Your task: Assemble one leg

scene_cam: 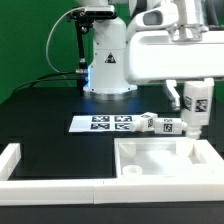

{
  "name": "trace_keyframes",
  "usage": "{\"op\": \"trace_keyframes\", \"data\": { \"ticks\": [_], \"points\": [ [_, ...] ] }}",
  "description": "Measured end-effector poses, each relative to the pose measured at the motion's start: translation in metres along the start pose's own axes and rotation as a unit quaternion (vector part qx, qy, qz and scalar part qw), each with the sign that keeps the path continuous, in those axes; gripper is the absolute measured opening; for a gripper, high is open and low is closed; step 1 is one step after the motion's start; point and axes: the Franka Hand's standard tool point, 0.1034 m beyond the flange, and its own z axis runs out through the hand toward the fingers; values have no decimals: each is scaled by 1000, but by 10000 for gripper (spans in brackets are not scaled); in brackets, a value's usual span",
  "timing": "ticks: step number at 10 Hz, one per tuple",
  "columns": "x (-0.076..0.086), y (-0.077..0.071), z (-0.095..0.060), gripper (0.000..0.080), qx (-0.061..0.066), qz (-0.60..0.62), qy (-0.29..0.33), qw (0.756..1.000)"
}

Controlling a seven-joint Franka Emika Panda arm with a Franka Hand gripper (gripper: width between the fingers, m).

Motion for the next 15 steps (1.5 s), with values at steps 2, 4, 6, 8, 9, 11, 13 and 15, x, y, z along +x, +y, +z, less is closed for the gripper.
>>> {"op": "trace_keyframes", "data": {
  "ticks": [2,4,6,8,9,11,13,15],
  "points": [
    [-5,2,1,282,-4,-11,28,1000],
    [-7,3,4,282,-3,-16,23,1000],
    [-5,6,20,282,-4,-15,2,1000],
    [-6,5,35,282,-3,-10,-7,1000],
    [-8,5,38,282,-3,-10,-9,1000],
    [-11,-3,41,282,1,-14,-12,1000],
    [-16,-6,44,282,2,-15,-17,1000],
    [-21,-7,47,282,4,-17,-26,1000]
  ]
}}
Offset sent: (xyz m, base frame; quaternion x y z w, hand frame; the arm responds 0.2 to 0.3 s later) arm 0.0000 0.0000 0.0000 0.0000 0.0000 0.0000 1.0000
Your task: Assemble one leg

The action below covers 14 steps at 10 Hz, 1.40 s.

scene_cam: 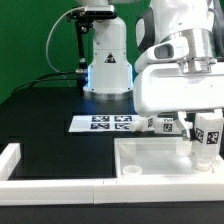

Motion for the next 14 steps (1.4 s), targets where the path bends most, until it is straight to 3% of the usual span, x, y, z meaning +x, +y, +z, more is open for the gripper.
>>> {"op": "trace_keyframes", "data": {
  "ticks": [5,11,12,13,14],
  "points": [
    [-9,-1,9,282,0,-1,1,1000],
    [-9,1,11,282,-4,-11,25,1000],
    [-9,1,11,469,-4,-12,25,1000],
    [-9,1,11,587,-4,-14,25,1000],
    [-9,2,12,587,-3,-15,10,1000]
  ]
}}
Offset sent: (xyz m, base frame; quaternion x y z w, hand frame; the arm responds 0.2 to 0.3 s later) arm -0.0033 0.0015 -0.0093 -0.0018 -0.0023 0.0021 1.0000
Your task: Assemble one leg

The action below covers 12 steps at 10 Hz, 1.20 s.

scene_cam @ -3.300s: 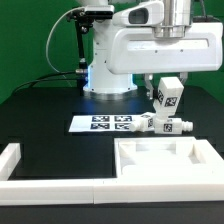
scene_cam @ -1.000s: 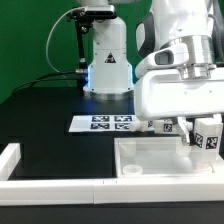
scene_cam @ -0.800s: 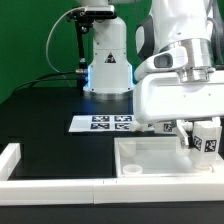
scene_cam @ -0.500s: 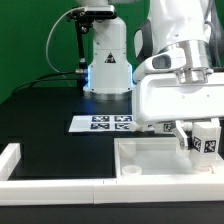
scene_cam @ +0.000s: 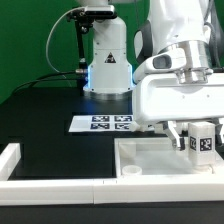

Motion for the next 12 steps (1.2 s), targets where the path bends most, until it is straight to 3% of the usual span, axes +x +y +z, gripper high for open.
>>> {"op": "trace_keyframes", "data": {
  "ticks": [2,4,5,7,10,12],
  "points": [
    [23,10,-22,646,1,5,-18,1000],
    [25,10,-31,649,13,25,-103,994],
    [31,9,-30,649,16,35,-132,991],
    [24,4,-19,649,21,51,-188,981],
    [26,0,-9,640,17,71,-161,984],
    [26,-1,-9,297,12,117,-162,980]
  ]
}}
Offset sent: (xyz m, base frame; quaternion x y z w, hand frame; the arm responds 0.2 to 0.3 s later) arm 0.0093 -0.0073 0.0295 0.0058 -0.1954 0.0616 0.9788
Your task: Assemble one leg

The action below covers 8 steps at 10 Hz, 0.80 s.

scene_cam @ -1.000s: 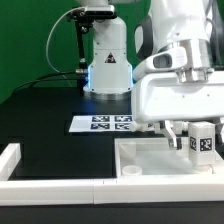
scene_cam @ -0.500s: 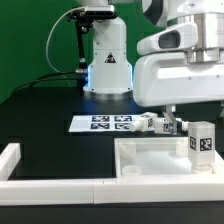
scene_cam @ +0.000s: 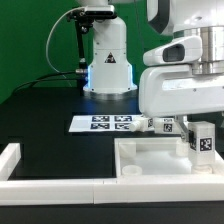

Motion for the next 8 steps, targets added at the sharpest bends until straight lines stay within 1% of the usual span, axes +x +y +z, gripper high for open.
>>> {"op": "trace_keyframes", "data": {
  "ticks": [2,3,4,5,6,7,8],
  "points": [
    [0,1,0,285,-1,63,0,998],
    [1,2,2,285,-2,115,0,993],
    [3,4,3,285,-8,181,-1,983],
    [8,7,5,285,-18,240,-5,971],
    [10,10,5,285,-27,304,-13,952],
    [9,13,5,285,-30,405,-24,914],
    [7,17,6,286,-29,499,-28,866]
  ]
}}
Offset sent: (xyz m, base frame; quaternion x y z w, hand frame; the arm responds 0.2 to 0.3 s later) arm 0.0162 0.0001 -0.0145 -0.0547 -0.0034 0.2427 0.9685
